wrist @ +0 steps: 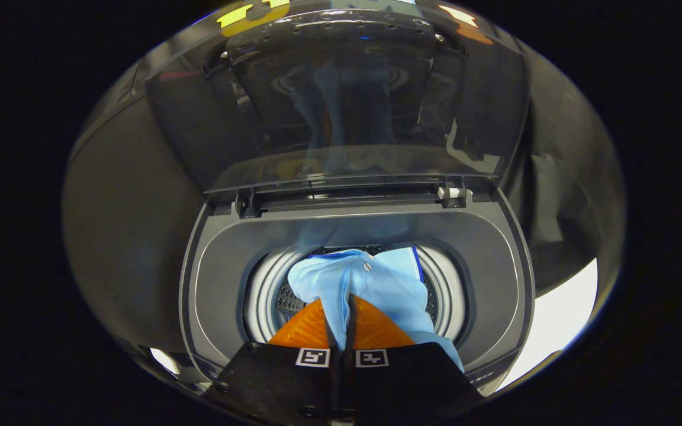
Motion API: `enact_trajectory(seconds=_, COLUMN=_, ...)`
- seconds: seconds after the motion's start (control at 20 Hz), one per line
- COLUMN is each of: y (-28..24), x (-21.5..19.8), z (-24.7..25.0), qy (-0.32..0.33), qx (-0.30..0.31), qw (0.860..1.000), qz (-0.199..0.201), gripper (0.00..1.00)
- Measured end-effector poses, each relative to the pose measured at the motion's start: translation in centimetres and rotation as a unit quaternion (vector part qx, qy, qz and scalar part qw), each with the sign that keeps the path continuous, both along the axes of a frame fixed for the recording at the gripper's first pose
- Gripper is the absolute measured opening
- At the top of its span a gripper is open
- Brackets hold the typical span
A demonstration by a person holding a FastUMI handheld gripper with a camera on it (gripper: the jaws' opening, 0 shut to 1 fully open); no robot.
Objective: Put the clothes into the washing machine and then close the washing machine lid.
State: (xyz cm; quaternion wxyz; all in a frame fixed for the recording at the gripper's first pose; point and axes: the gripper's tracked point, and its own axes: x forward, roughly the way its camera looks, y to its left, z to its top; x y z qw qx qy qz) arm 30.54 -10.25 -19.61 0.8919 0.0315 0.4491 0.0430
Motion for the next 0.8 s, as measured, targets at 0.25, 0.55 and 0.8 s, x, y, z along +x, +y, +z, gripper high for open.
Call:
enact_trajectory(seconds=0.25, y=-0.1, x=-1.2, z=-1.7, qy=0.016, qx=0.001, qw=1.0, qz=-0.003, gripper=0.4)
enact_trajectory(seconds=0.55, y=-0.5, x=-1.6, z=-1.6, qy=0.012, qx=-0.002, qw=1.0, qz=-0.004, gripper=0.98)
enact_trajectory(seconds=0.8, y=-0.6, x=-1.6, z=-0.6, qy=0.004, qx=0.002, qw=1.0, qz=-0.01, gripper=0.98)
